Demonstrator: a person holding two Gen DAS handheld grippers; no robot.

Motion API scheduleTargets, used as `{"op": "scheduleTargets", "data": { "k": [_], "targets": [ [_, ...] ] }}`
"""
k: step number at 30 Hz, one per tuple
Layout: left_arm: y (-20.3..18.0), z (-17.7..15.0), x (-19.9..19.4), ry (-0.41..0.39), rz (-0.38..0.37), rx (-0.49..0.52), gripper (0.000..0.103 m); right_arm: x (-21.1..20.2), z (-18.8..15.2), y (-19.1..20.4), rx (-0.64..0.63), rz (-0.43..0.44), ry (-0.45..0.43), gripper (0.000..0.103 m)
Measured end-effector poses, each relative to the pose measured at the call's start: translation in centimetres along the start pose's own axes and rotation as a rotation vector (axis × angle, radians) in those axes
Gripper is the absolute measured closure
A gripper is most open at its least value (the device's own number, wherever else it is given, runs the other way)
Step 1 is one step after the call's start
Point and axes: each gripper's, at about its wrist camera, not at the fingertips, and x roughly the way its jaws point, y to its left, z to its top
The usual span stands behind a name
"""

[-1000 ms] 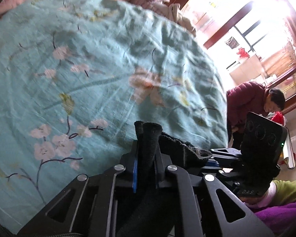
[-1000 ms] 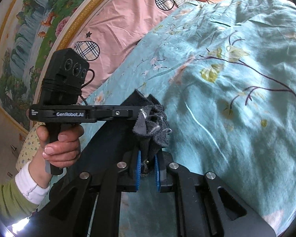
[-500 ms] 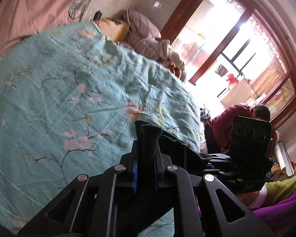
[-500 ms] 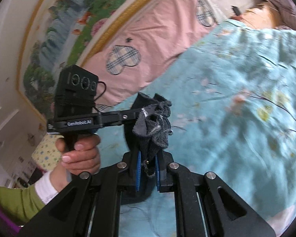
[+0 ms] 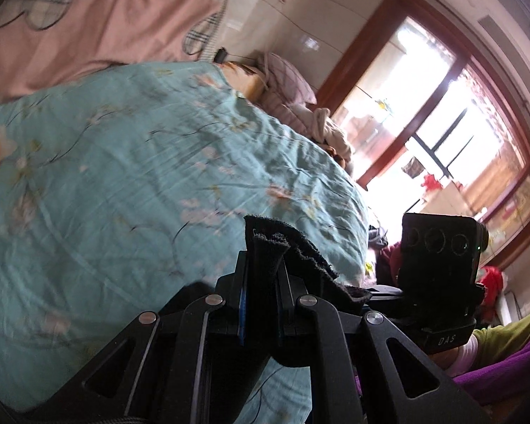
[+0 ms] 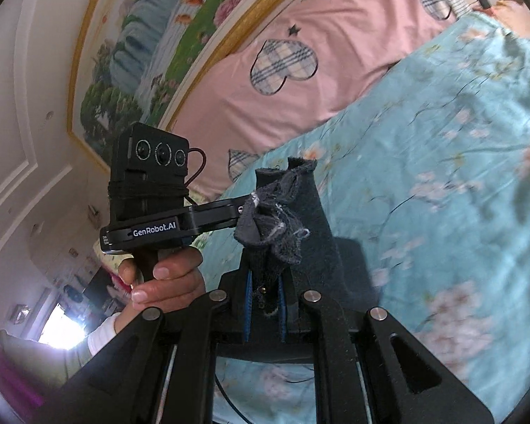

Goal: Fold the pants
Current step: 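Grasp the cuff with the right gripper while the left gripper grasps the pants beside it, then lift the cuff end with both grippers and carry it toward the waistband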

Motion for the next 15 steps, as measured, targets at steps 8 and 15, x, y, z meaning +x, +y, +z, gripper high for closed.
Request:
{"op": "scheduleTargets", "data": {
  "k": [8,15],
  "targets": [
    [3.7,-4.0,-3.0,-0.048,0.017,-0.114,0.092,4.7,-1.8,1.3,-0.022,0.032,0.104,0.09],
    [6.3,-6.8,-3.6,-0.073,0.025,-0.191,0.092,7.3,-3.2,1.4,-0.041,0.019,0.165,0.09]
  ]
}}
